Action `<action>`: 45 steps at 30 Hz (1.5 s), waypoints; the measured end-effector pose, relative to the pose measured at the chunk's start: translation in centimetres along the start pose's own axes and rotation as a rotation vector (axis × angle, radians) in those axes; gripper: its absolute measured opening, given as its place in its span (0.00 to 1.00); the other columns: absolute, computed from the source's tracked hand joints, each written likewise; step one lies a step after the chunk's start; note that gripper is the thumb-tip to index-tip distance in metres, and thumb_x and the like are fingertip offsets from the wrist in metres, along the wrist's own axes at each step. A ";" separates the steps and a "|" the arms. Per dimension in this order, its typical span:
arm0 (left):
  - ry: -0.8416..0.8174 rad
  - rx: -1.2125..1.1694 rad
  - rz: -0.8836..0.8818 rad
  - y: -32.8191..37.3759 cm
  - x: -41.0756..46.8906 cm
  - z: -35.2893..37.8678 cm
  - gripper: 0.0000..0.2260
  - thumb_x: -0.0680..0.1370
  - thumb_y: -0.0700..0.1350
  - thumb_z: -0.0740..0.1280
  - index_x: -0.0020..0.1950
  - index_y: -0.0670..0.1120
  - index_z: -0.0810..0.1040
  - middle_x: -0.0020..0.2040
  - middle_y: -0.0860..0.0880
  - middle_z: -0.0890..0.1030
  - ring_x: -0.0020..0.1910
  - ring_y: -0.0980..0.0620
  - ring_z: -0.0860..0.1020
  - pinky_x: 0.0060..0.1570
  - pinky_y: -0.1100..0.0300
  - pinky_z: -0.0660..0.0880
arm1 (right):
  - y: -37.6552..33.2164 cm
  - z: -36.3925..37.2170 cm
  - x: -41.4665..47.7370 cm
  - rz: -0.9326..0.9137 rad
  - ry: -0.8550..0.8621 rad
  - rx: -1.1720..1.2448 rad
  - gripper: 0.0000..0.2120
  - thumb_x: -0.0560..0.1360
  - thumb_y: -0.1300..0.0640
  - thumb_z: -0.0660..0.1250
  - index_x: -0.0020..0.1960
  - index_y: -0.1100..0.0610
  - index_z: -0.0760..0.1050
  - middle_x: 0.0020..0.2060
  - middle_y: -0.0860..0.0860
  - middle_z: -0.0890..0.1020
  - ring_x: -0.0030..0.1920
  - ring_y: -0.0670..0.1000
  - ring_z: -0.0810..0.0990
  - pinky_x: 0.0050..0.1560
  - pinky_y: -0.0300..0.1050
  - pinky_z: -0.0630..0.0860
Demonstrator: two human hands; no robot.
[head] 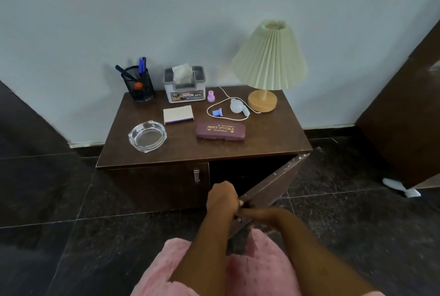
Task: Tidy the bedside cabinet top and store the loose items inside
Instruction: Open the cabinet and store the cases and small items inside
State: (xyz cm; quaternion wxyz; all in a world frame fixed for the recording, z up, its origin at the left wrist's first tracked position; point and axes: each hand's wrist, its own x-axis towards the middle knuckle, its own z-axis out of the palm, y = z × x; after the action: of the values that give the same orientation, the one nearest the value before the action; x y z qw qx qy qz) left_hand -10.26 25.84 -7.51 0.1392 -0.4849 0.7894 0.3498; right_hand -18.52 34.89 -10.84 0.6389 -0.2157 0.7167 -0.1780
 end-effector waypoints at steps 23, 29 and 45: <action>-0.199 -0.331 -0.028 11.2 -5.8 15.1 0.17 0.74 0.44 0.67 0.62 0.41 0.76 0.63 0.40 0.78 0.62 0.42 0.77 0.60 0.56 0.74 | 11.2 -6.0 -10.8 0.291 0.513 -0.296 0.19 0.71 0.64 0.68 0.62 0.62 0.73 0.58 0.61 0.79 0.55 0.58 0.80 0.55 0.52 0.80; -0.281 -0.482 0.063 11.8 -4.1 15.3 0.10 0.72 0.42 0.69 0.51 0.41 0.83 0.52 0.40 0.83 0.50 0.44 0.82 0.54 0.53 0.80 | 11.1 -5.9 -9.7 0.341 0.729 -0.419 0.21 0.76 0.55 0.63 0.67 0.57 0.64 0.64 0.58 0.74 0.63 0.58 0.75 0.59 0.53 0.73; -0.008 -1.174 -0.347 -2.1 3.2 -3.1 0.18 0.82 0.39 0.52 0.72 0.40 0.65 0.70 0.40 0.71 0.69 0.43 0.70 0.65 0.52 0.68 | -4.1 0.3 -3.7 -0.060 0.828 -0.285 0.15 0.77 0.53 0.61 0.62 0.55 0.71 0.58 0.55 0.78 0.58 0.56 0.76 0.54 0.51 0.76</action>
State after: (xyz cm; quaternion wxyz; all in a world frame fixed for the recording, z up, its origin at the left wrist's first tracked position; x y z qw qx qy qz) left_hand -9.64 20.97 -7.92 -0.0933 -0.6010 0.3739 0.7002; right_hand -17.54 33.42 -5.62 0.2564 -0.2329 0.9231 -0.1673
